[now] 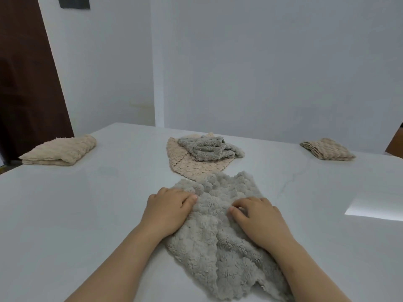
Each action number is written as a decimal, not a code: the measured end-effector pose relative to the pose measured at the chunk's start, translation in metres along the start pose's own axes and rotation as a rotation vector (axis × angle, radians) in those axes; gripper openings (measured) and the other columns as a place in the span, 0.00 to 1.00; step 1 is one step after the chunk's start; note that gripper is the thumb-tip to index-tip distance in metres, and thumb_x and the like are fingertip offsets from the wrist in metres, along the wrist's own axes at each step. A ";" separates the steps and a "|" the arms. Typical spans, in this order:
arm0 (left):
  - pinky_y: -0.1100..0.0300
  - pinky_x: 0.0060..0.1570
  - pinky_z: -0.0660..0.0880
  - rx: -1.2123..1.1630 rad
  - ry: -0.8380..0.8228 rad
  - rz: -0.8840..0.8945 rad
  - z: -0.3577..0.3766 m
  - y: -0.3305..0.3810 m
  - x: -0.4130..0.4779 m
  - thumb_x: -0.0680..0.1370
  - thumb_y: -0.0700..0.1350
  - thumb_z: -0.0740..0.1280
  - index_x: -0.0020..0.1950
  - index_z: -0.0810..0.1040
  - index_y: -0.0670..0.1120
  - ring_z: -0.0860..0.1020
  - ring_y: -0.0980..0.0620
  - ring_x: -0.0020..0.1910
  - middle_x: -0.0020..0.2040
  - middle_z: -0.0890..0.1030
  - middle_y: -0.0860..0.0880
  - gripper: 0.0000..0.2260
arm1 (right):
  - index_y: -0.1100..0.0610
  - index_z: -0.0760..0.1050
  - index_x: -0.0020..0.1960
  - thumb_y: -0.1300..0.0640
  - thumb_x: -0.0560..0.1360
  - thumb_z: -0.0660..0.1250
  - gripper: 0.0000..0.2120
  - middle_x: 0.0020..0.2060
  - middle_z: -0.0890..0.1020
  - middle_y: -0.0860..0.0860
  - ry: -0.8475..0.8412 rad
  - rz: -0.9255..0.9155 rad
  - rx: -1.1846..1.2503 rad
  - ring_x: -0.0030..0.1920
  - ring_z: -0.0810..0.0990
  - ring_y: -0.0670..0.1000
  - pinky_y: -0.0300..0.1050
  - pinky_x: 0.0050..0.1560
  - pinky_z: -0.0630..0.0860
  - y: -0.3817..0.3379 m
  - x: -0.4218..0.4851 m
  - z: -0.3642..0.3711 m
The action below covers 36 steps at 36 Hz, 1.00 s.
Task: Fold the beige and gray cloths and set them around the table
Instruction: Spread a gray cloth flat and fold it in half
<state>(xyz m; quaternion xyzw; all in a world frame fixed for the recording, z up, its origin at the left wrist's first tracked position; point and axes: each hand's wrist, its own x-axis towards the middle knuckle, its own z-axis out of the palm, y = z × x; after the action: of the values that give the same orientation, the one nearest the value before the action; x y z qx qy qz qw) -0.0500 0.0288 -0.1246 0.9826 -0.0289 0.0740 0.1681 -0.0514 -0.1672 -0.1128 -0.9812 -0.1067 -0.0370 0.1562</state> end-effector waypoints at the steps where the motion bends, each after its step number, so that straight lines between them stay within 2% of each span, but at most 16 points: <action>1: 0.54 0.56 0.67 -0.051 0.029 -0.011 -0.002 0.000 -0.002 0.81 0.55 0.50 0.54 0.78 0.54 0.73 0.49 0.58 0.55 0.79 0.53 0.17 | 0.48 0.73 0.59 0.44 0.78 0.54 0.15 0.56 0.79 0.46 0.025 0.012 0.035 0.60 0.73 0.51 0.47 0.59 0.70 0.000 0.000 -0.001; 4: 0.55 0.52 0.70 -0.216 0.192 -0.054 -0.005 -0.001 -0.004 0.81 0.52 0.51 0.55 0.77 0.49 0.75 0.49 0.54 0.53 0.79 0.51 0.16 | 0.51 0.71 0.62 0.48 0.79 0.55 0.16 0.54 0.80 0.49 0.162 0.069 0.125 0.55 0.76 0.52 0.48 0.55 0.73 0.002 0.003 -0.002; 6: 0.59 0.48 0.66 -0.303 0.309 -0.117 -0.007 -0.004 -0.003 0.81 0.48 0.52 0.61 0.73 0.50 0.74 0.49 0.56 0.55 0.77 0.50 0.13 | 0.51 0.70 0.64 0.50 0.79 0.54 0.16 0.59 0.77 0.50 0.245 0.109 0.073 0.59 0.72 0.53 0.48 0.57 0.71 0.006 0.006 -0.001; 8: 0.60 0.47 0.65 -0.337 0.364 -0.207 -0.006 -0.010 0.000 0.82 0.46 0.52 0.64 0.71 0.50 0.73 0.48 0.57 0.58 0.76 0.48 0.14 | 0.50 0.67 0.67 0.51 0.79 0.54 0.18 0.64 0.73 0.51 0.247 0.161 0.020 0.63 0.69 0.55 0.48 0.60 0.67 0.012 0.009 0.002; 11: 0.56 0.50 0.69 -0.302 0.312 -0.313 0.000 -0.020 0.007 0.81 0.47 0.54 0.65 0.70 0.51 0.74 0.48 0.59 0.61 0.76 0.47 0.14 | 0.47 0.62 0.70 0.50 0.79 0.53 0.20 0.67 0.70 0.50 0.162 0.212 -0.027 0.65 0.66 0.56 0.49 0.62 0.64 0.017 0.013 0.007; 15: 0.55 0.56 0.70 -0.146 0.179 -0.340 0.004 -0.021 0.017 0.78 0.56 0.57 0.67 0.68 0.51 0.72 0.47 0.63 0.65 0.72 0.48 0.19 | 0.45 0.60 0.71 0.49 0.78 0.53 0.21 0.67 0.69 0.49 0.146 0.224 -0.038 0.66 0.64 0.56 0.50 0.63 0.63 0.018 0.017 0.012; 18: 0.55 0.55 0.69 -0.050 0.108 -0.342 0.002 -0.017 0.024 0.78 0.60 0.55 0.67 0.69 0.51 0.72 0.46 0.62 0.65 0.71 0.47 0.22 | 0.44 0.54 0.73 0.47 0.78 0.51 0.24 0.72 0.62 0.50 0.133 0.258 -0.031 0.68 0.61 0.56 0.52 0.65 0.60 0.019 0.021 0.012; 20: 0.55 0.53 0.70 -0.037 0.093 -0.323 0.002 -0.015 0.027 0.78 0.59 0.55 0.63 0.72 0.52 0.74 0.46 0.60 0.61 0.75 0.47 0.19 | 0.43 0.52 0.74 0.47 0.78 0.50 0.25 0.73 0.60 0.51 0.114 0.265 -0.045 0.69 0.60 0.57 0.52 0.65 0.59 0.019 0.024 0.012; 23: 0.56 0.47 0.70 -0.048 0.126 -0.263 0.004 -0.014 0.027 0.78 0.54 0.58 0.54 0.76 0.52 0.76 0.46 0.53 0.53 0.79 0.48 0.11 | 0.43 0.59 0.71 0.49 0.78 0.50 0.21 0.69 0.67 0.48 0.117 0.222 -0.067 0.67 0.63 0.56 0.52 0.62 0.61 0.018 0.029 0.014; 26: 0.55 0.44 0.69 -0.118 0.178 -0.235 0.004 -0.015 0.024 0.78 0.52 0.61 0.48 0.77 0.51 0.76 0.45 0.50 0.48 0.79 0.49 0.08 | 0.45 0.67 0.67 0.52 0.78 0.51 0.19 0.65 0.72 0.46 0.143 0.187 -0.037 0.64 0.65 0.55 0.50 0.61 0.62 0.019 0.031 0.014; 31: 0.59 0.41 0.64 -0.337 0.307 -0.188 0.002 -0.014 0.024 0.77 0.47 0.63 0.48 0.75 0.49 0.72 0.50 0.45 0.44 0.75 0.50 0.04 | 0.50 0.75 0.62 0.60 0.76 0.56 0.17 0.60 0.79 0.48 0.202 0.112 0.069 0.60 0.70 0.55 0.48 0.57 0.68 0.022 0.035 0.013; 33: 0.59 0.40 0.64 -0.371 0.387 -0.186 -0.001 -0.013 0.024 0.78 0.46 0.62 0.45 0.73 0.48 0.72 0.49 0.44 0.42 0.75 0.49 0.03 | 0.53 0.77 0.59 0.63 0.75 0.58 0.17 0.58 0.80 0.50 0.295 0.102 0.154 0.58 0.73 0.56 0.48 0.57 0.70 0.024 0.037 0.011; 36: 0.57 0.40 0.65 -0.419 0.494 -0.209 -0.005 -0.013 0.027 0.79 0.46 0.61 0.49 0.73 0.45 0.72 0.48 0.43 0.42 0.76 0.49 0.05 | 0.57 0.79 0.57 0.65 0.74 0.60 0.15 0.56 0.81 0.53 0.481 0.077 0.249 0.56 0.74 0.57 0.44 0.56 0.66 0.028 0.041 0.010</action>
<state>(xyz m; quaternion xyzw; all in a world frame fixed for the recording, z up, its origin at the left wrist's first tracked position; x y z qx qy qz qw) -0.0226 0.0414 -0.1201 0.8767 0.0988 0.2846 0.3751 -0.0053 -0.1820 -0.1263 -0.9209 -0.0328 -0.2498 0.2976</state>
